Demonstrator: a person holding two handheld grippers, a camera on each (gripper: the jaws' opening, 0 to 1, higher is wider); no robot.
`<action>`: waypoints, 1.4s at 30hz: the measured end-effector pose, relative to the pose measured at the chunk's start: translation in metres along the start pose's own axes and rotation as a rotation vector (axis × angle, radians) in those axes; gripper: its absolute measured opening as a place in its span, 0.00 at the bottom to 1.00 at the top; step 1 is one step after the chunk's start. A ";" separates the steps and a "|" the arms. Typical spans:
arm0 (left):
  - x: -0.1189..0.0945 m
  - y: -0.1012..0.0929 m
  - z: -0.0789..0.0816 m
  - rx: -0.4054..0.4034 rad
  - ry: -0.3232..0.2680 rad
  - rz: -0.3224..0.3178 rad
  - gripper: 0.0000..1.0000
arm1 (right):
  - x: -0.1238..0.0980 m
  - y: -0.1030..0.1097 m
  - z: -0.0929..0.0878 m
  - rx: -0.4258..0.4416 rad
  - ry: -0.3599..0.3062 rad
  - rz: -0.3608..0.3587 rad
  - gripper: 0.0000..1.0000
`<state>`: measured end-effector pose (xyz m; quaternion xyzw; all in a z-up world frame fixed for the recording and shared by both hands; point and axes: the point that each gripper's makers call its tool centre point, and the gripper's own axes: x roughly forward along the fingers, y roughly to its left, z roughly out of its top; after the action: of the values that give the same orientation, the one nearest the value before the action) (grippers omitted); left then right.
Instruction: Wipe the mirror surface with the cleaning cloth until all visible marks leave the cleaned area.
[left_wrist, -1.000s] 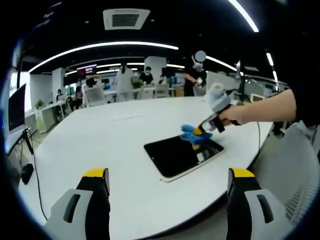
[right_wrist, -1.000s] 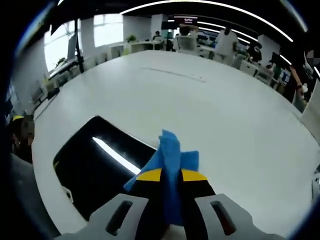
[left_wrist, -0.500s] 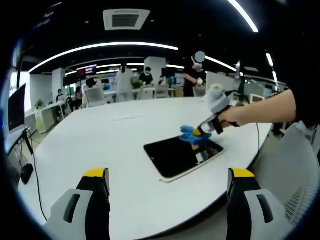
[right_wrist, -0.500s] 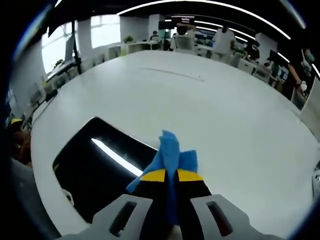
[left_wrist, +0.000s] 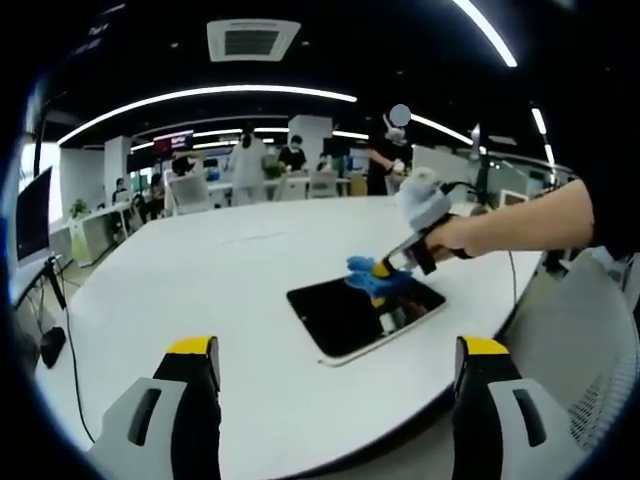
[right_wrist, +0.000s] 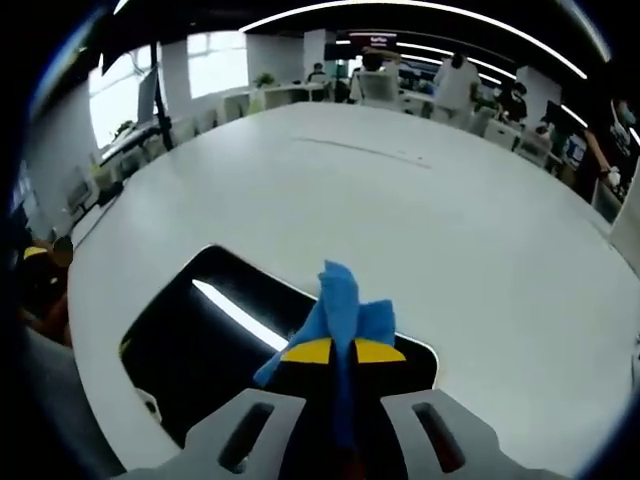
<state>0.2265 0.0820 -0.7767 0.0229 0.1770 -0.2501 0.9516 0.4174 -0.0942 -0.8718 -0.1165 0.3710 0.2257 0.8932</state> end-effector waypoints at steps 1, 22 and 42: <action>0.000 0.000 0.000 0.000 0.001 0.000 0.97 | 0.000 0.005 0.001 0.000 -0.001 0.003 0.00; 0.000 0.000 -0.001 0.001 0.001 -0.005 0.97 | 0.019 0.066 0.028 -0.037 -0.009 0.076 0.01; 0.000 -0.003 0.001 -0.001 -0.012 -0.013 0.97 | 0.034 0.108 0.044 -0.086 -0.012 0.128 0.01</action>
<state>0.2253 0.0797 -0.7751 0.0197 0.1714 -0.2565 0.9510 0.4128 0.0273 -0.8698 -0.1295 0.3621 0.2990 0.8733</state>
